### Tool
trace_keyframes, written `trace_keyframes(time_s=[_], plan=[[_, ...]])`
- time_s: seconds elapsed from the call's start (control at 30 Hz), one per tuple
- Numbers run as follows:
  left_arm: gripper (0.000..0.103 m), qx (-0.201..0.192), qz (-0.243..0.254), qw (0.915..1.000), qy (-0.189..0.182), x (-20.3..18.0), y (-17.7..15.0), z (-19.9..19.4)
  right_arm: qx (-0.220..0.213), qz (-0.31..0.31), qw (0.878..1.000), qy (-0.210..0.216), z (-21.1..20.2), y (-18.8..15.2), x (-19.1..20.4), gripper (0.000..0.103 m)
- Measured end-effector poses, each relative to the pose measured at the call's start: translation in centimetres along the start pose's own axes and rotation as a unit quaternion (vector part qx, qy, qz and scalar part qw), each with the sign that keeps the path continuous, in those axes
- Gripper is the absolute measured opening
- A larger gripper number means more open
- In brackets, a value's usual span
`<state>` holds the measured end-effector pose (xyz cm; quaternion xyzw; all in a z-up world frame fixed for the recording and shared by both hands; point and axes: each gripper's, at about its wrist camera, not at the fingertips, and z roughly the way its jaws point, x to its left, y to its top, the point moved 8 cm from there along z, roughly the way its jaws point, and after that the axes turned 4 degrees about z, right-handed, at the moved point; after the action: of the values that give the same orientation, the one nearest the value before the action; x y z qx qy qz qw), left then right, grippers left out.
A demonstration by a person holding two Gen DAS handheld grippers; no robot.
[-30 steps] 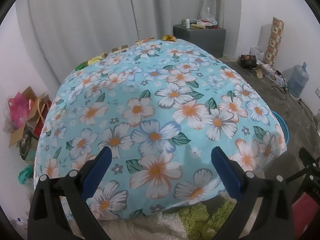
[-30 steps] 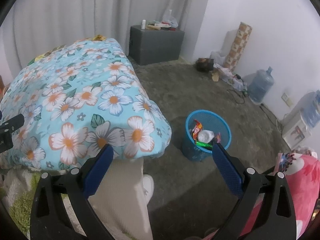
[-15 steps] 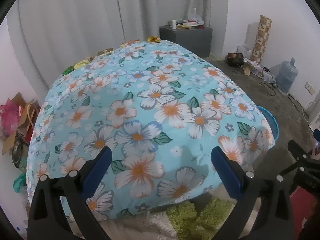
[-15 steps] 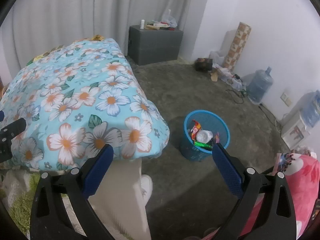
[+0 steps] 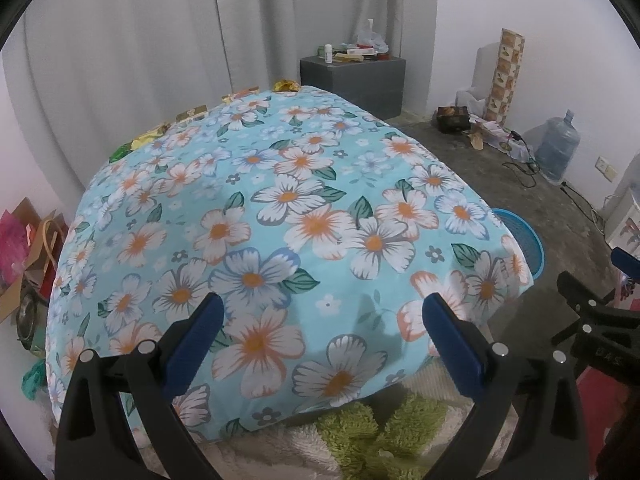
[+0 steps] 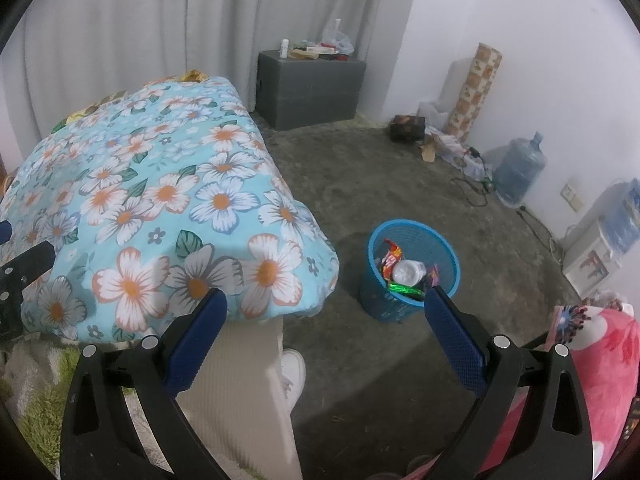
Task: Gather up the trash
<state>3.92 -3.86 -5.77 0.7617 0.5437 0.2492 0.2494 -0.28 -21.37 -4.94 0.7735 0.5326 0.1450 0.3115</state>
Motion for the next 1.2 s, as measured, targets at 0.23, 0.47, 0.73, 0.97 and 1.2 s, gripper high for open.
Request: trace_keyframes(time_s=[0.23,0.47,0.73,0.97,1.2], plan=[[0.097,0.0,0.0,1.0,0.0,0.0,0.0,0.0,0.0,0.0,1.0,-0.001,0.0,0.0,0.0,0.095],[0.097,0.001,-0.003,1.0,0.001,0.1,-0.1,0.1,-0.001,0.003,1.0,-0.004,0.0,0.1,-0.6,0.095],[0.097,0.002,-0.005,1.0,0.003,0.1,-0.3,0.2,-0.004,0.013,1.0,-0.015,-0.1,0.3,-2.1,0.095],[0.097,0.002,-0.007,1.0,0.004,0.4,-0.3,0.2,-0.004,0.012,1.0,-0.014,-0.1,0.4,-2.2,0.095],[0.097,0.002,-0.007,1.0,0.004,0.5,-0.2,0.2,-0.004,0.011,1.0,-0.014,0.0,0.4,-2.2,0.095]])
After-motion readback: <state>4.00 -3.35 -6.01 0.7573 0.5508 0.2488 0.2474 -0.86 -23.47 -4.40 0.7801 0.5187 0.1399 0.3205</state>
